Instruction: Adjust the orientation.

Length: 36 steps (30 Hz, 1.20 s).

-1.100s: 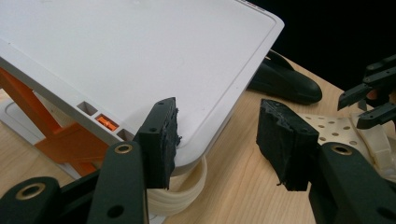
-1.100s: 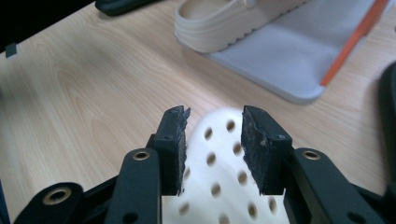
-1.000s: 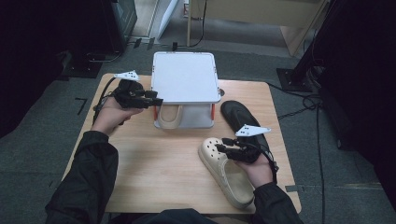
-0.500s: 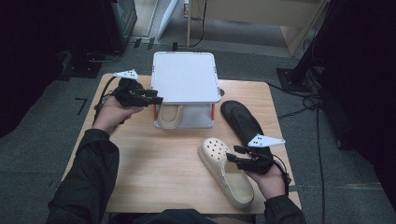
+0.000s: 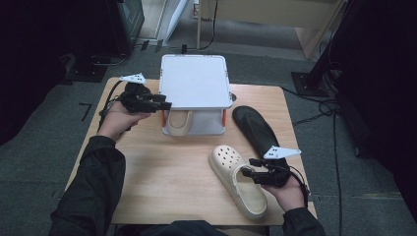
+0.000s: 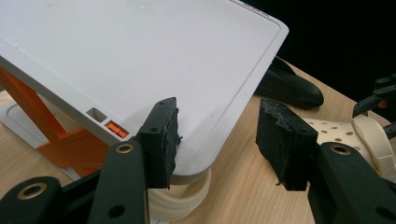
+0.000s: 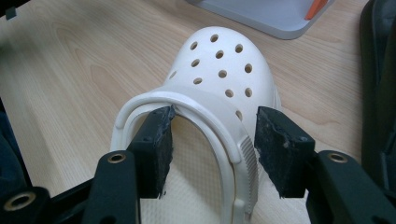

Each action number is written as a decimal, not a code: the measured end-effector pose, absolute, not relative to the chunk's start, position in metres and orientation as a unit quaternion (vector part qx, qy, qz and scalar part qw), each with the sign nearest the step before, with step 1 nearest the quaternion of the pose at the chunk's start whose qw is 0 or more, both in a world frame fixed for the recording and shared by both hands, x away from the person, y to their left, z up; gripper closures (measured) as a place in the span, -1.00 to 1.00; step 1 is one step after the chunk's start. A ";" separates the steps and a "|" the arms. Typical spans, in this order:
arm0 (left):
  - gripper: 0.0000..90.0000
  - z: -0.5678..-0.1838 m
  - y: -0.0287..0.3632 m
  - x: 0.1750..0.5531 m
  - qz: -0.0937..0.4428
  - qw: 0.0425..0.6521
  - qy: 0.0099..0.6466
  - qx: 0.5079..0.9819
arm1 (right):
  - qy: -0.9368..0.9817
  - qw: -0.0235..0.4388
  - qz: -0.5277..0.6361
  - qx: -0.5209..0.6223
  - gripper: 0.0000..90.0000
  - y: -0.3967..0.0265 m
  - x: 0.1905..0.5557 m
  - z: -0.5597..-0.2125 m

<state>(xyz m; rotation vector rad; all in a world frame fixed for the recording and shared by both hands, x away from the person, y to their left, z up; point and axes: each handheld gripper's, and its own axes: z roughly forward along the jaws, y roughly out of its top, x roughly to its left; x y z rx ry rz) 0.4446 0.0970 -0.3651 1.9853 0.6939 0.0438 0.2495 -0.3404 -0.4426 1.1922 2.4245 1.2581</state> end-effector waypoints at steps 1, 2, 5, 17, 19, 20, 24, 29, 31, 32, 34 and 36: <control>0.08 -0.365 0.097 0.445 0.018 0.496 0.286 0.820 | 0.810 0.079 0.420 0.400 0.05 -0.341 0.249 -0.443; 0.08 -0.365 0.097 0.445 0.018 0.496 0.286 0.819 | 0.811 0.078 0.419 0.400 0.05 -0.341 0.249 -0.443; 0.08 -0.365 0.097 0.445 0.017 0.497 0.286 0.819 | 0.820 0.076 0.401 0.400 0.05 -0.339 0.249 -0.446; 0.09 -0.366 0.097 0.445 0.017 0.497 0.286 0.819 | 0.828 0.102 0.366 0.413 0.22 -0.328 0.261 -0.457; 0.09 -0.366 0.097 0.445 0.017 0.498 0.286 0.818 | 0.826 0.101 0.369 0.415 0.27 -0.328 0.262 -0.457; 0.09 -0.366 0.097 0.445 0.017 0.498 0.286 0.818 | 0.826 0.104 0.368 0.415 0.30 -0.328 0.261 -0.457; 0.09 -0.366 0.097 0.445 0.017 0.498 0.286 0.818 | 0.827 0.121 0.363 0.412 0.43 -0.324 0.259 -0.453; 0.09 -0.366 0.098 0.445 0.015 0.500 0.287 0.817 | 0.820 0.121 0.373 0.416 0.51 -0.321 0.259 -0.450; 0.09 -0.366 0.098 0.445 0.015 0.501 0.287 0.816 | 0.816 0.121 0.378 0.420 0.55 -0.320 0.259 -0.449; 0.09 -0.366 0.098 0.445 0.015 0.501 0.287 0.816 | 0.814 0.121 0.380 0.423 0.56 -0.320 0.259 -0.448; 0.09 -0.366 0.097 0.445 0.015 0.501 0.287 0.817 | 0.808 0.122 0.387 0.427 0.58 -0.321 0.260 -0.447; 0.09 -0.366 0.097 0.445 0.016 0.501 0.287 0.817 | 0.806 0.124 0.389 0.429 0.59 -0.320 0.261 -0.446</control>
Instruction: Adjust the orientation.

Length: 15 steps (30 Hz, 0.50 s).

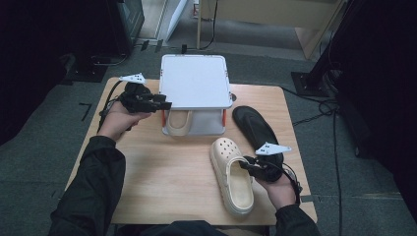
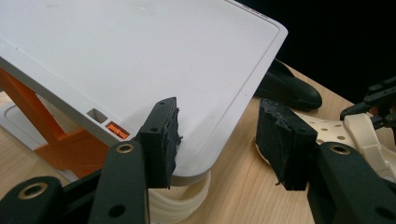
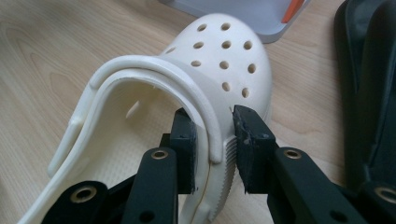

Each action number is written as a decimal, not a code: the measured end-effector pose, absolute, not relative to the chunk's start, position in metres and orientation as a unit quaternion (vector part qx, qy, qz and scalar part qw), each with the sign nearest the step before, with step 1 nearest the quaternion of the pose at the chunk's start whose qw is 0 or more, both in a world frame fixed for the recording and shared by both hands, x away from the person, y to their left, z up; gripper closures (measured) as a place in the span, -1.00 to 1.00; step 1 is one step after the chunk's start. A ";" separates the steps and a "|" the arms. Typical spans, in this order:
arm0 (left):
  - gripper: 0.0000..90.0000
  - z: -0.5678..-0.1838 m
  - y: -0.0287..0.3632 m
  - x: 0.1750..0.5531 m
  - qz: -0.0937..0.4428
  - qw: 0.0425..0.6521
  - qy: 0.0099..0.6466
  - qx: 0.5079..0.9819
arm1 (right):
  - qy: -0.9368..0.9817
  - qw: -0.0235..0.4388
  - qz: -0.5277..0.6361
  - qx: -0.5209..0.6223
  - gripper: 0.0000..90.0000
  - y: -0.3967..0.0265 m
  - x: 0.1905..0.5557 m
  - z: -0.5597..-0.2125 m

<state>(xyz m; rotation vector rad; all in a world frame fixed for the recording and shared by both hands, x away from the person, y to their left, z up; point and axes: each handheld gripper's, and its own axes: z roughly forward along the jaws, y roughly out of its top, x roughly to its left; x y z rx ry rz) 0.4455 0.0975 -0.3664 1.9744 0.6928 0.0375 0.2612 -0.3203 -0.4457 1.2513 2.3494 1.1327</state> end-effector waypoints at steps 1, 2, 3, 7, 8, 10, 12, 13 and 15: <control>0.09 -0.366 0.097 0.446 0.015 0.501 0.287 0.816 | 0.807 0.128 0.388 0.427 0.60 -0.320 0.261 -0.445; 0.09 -0.367 0.097 0.446 0.015 0.501 0.287 0.816 | 0.807 0.131 0.388 0.426 0.61 -0.319 0.262 -0.445; 0.09 -0.367 0.097 0.446 0.015 0.502 0.287 0.816 | 0.808 0.132 0.388 0.423 0.62 -0.318 0.262 -0.444; 0.09 -0.367 0.097 0.446 0.015 0.502 0.288 0.815 | 0.804 0.130 0.397 0.424 0.64 -0.315 0.263 -0.442; 0.09 -0.367 0.097 0.446 0.015 0.502 0.287 0.815 | 0.802 0.129 0.399 0.426 0.64 -0.313 0.263 -0.442; 0.09 -0.367 0.097 0.446 0.016 0.502 0.287 0.816 | 0.802 0.130 0.400 0.425 0.64 -0.310 0.264 -0.441; 0.09 -0.367 0.097 0.446 0.015 0.502 0.287 0.816 | 0.804 0.133 0.400 0.420 0.65 -0.307 0.265 -0.440; 0.09 -0.367 0.097 0.446 0.015 0.503 0.288 0.815 | 0.804 0.134 0.400 0.419 0.65 -0.305 0.265 -0.440; 0.09 -0.367 0.097 0.446 0.015 0.503 0.287 0.815 | 0.803 0.137 0.400 0.420 0.65 -0.302 0.266 -0.440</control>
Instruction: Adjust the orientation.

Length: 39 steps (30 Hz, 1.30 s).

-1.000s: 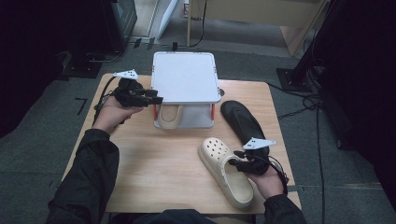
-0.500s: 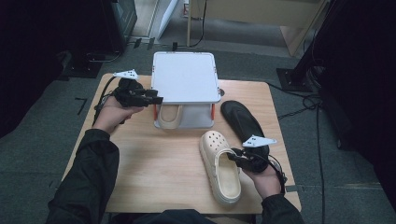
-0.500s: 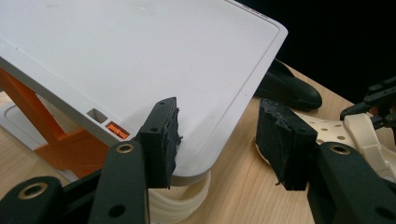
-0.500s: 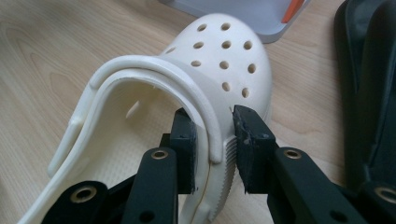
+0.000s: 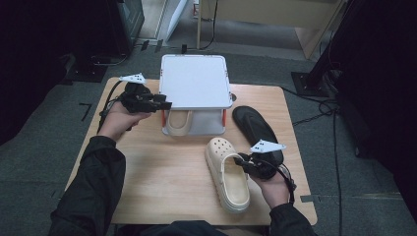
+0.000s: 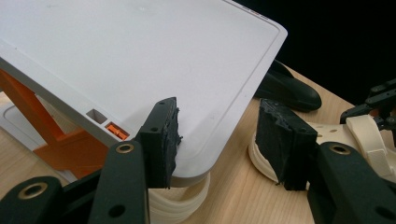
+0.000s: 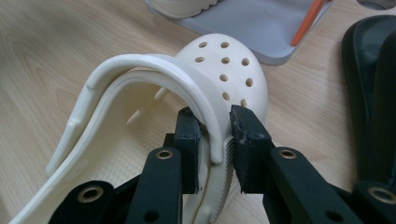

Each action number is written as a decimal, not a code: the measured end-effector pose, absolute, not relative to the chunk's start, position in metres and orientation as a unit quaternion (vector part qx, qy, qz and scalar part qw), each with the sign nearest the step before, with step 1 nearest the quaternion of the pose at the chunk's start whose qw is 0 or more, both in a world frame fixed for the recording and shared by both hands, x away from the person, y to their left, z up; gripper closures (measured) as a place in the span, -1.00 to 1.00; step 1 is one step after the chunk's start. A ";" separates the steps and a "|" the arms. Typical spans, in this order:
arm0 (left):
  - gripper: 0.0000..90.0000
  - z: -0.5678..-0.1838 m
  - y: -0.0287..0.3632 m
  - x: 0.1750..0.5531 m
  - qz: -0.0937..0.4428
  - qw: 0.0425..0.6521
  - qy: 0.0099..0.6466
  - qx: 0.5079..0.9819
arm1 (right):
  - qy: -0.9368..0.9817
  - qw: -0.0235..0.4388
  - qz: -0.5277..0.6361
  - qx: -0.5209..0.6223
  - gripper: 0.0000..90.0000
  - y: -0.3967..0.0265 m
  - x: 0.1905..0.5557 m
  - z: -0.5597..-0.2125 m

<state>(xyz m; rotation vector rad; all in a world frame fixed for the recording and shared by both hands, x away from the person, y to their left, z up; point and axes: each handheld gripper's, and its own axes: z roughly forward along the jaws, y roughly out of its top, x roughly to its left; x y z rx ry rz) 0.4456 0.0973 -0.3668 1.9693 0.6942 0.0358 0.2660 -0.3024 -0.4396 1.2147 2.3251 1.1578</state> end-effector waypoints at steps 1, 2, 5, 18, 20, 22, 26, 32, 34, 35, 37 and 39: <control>0.09 -0.367 0.097 0.446 0.015 0.503 0.287 0.815 | 0.803 0.137 0.400 0.420 0.66 -0.301 0.266 -0.439; 0.09 -0.367 0.097 0.446 0.015 0.503 0.288 0.815 | 0.802 0.141 0.402 0.419 0.66 -0.300 0.267 -0.439; 0.09 -0.367 0.097 0.446 0.015 0.503 0.287 0.815 | 0.799 0.139 0.407 0.421 0.67 -0.297 0.270 -0.438; 0.09 -0.366 0.097 0.445 0.019 0.500 0.287 0.817 | 0.788 0.144 0.422 0.423 0.70 -0.288 0.279 -0.433; 0.09 -0.367 0.097 0.445 0.018 0.501 0.288 0.816 | 0.787 0.143 0.424 0.425 0.71 -0.287 0.281 -0.432; 0.09 -0.367 0.097 0.445 0.017 0.503 0.289 0.814 | 0.787 0.144 0.425 0.423 0.73 -0.286 0.282 -0.431; 0.09 -0.368 0.097 0.444 0.021 0.507 0.290 0.812 | 0.778 0.137 0.442 0.425 0.76 -0.283 0.285 -0.429; 0.10 -0.369 0.097 0.443 0.023 0.508 0.289 0.811 | 0.785 0.141 0.432 0.421 0.75 -0.280 0.285 -0.429; 0.10 -0.369 0.097 0.443 0.023 0.507 0.289 0.811 | 0.787 0.142 0.430 0.419 0.75 -0.279 0.285 -0.431; 0.10 -0.369 0.098 0.443 0.022 0.508 0.289 0.811 | 0.788 0.147 0.428 0.417 0.74 -0.279 0.285 -0.431; 0.10 -0.369 0.098 0.443 0.023 0.508 0.289 0.811 | 0.789 0.149 0.427 0.416 0.70 -0.279 0.286 -0.432; 0.10 -0.369 0.098 0.444 0.021 0.508 0.289 0.811 | 0.785 0.142 0.429 0.424 0.65 -0.281 0.287 -0.434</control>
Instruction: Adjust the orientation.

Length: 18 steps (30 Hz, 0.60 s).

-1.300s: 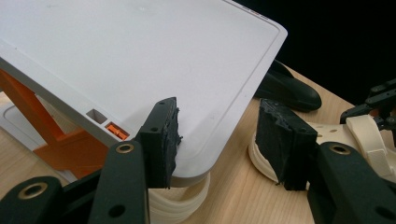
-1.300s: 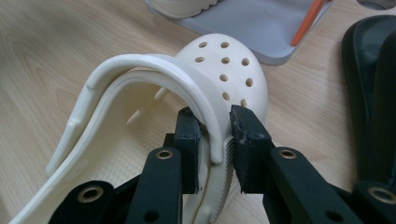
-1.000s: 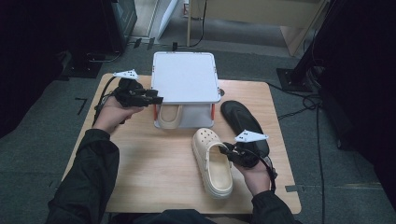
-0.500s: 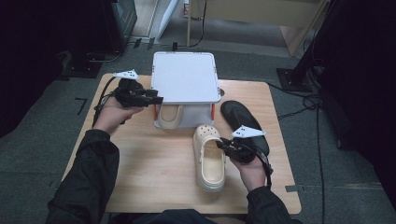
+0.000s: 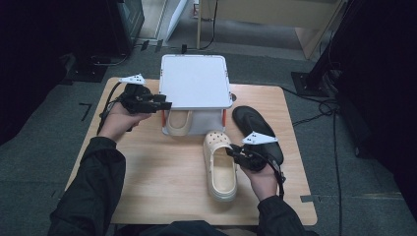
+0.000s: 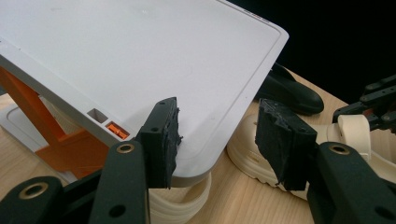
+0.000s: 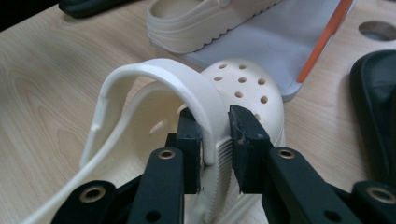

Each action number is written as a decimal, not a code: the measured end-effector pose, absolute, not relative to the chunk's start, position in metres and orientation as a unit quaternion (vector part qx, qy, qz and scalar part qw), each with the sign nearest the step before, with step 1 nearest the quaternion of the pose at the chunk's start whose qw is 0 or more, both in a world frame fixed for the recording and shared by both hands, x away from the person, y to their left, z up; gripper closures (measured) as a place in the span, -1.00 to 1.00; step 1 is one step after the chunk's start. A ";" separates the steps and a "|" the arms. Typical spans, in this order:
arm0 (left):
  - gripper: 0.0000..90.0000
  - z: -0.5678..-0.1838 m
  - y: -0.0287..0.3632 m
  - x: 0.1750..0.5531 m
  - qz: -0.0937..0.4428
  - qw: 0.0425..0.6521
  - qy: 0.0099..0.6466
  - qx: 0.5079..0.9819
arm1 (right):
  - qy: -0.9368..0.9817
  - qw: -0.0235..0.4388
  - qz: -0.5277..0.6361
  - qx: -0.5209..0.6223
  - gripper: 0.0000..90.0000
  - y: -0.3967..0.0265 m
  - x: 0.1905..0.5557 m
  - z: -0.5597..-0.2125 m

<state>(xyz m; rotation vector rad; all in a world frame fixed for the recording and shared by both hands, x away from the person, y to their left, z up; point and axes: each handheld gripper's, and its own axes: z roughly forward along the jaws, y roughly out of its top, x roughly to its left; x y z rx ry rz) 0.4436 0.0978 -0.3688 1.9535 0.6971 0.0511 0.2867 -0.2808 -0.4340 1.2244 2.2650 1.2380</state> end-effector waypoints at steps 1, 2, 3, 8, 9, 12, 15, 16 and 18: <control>0.10 -0.369 0.098 0.444 0.021 0.509 0.289 0.811 | 0.784 0.138 0.430 0.426 0.61 -0.282 0.288 -0.435; 0.10 -0.369 0.098 0.444 0.022 0.508 0.289 0.811 | 0.783 0.134 0.429 0.430 0.58 -0.282 0.289 -0.437; 0.10 -0.369 0.098 0.444 0.022 0.508 0.289 0.811 | 0.783 0.132 0.428 0.431 0.56 -0.283 0.290 -0.438; 0.10 -0.369 0.098 0.443 0.022 0.508 0.290 0.811 | 0.783 0.125 0.431 0.431 0.47 -0.283 0.291 -0.442; 0.10 -0.369 0.098 0.443 0.023 0.508 0.289 0.811 | 0.787 0.124 0.425 0.429 0.45 -0.282 0.291 -0.442; 0.10 -0.369 0.098 0.443 0.022 0.509 0.289 0.811 | 0.800 0.127 0.411 0.419 0.42 -0.276 0.289 -0.446; 0.10 -0.369 0.098 0.443 0.022 0.509 0.290 0.810 | 0.803 0.130 0.410 0.412 0.37 -0.271 0.289 -0.448; 0.10 -0.369 0.097 0.443 0.022 0.510 0.290 0.810 | 0.806 0.127 0.407 0.411 0.35 -0.269 0.290 -0.450; 0.10 -0.369 0.097 0.443 0.024 0.510 0.291 0.809 | 0.806 0.139 0.404 0.410 0.33 -0.264 0.290 -0.453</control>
